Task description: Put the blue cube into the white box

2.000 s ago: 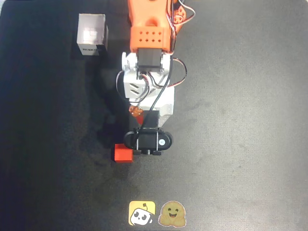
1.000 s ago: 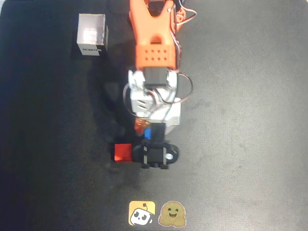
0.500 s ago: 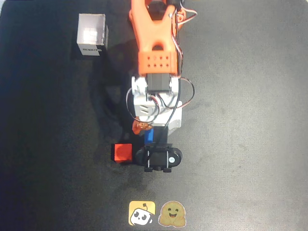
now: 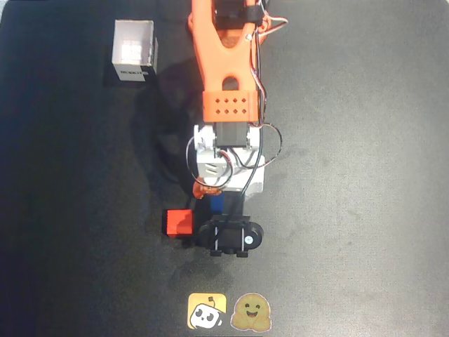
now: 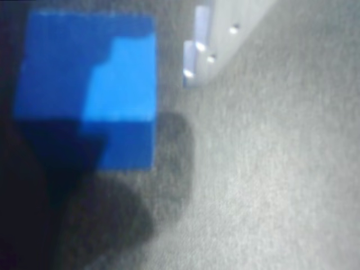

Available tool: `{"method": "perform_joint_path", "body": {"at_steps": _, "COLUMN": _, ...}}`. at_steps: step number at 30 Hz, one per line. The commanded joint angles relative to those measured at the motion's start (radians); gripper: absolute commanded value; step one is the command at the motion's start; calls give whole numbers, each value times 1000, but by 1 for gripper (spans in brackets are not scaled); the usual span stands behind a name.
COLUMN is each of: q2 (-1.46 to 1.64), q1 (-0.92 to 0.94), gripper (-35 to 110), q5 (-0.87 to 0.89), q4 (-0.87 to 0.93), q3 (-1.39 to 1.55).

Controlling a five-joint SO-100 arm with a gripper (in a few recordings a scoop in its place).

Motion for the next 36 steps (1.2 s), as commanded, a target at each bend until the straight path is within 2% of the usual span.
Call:
{"method": "perform_joint_path", "body": {"at_steps": 1, "q2": -8, "q1": -9, "gripper": 27, "q5": 6, "q4": -25, "q3": 0}}
{"method": "perform_joint_path", "body": {"at_steps": 8, "q2": -14, "q1": 2, "gripper": 22, "q5": 3, "q4": -60, "q3": 41}}
{"method": "perform_joint_path", "body": {"at_steps": 17, "q2": 46, "q1": 25, "gripper": 1, "q5": 5, "q4": -51, "q3": 84}}
{"method": "perform_joint_path", "body": {"at_steps": 24, "q2": 72, "q1": 31, "gripper": 0, "q5": 9, "q4": -34, "q3": 86}}
{"method": "perform_joint_path", "body": {"at_steps": 36, "q2": 140, "q1": 84, "gripper": 0, "q5": -55, "q4": 267, "q3": -155}}
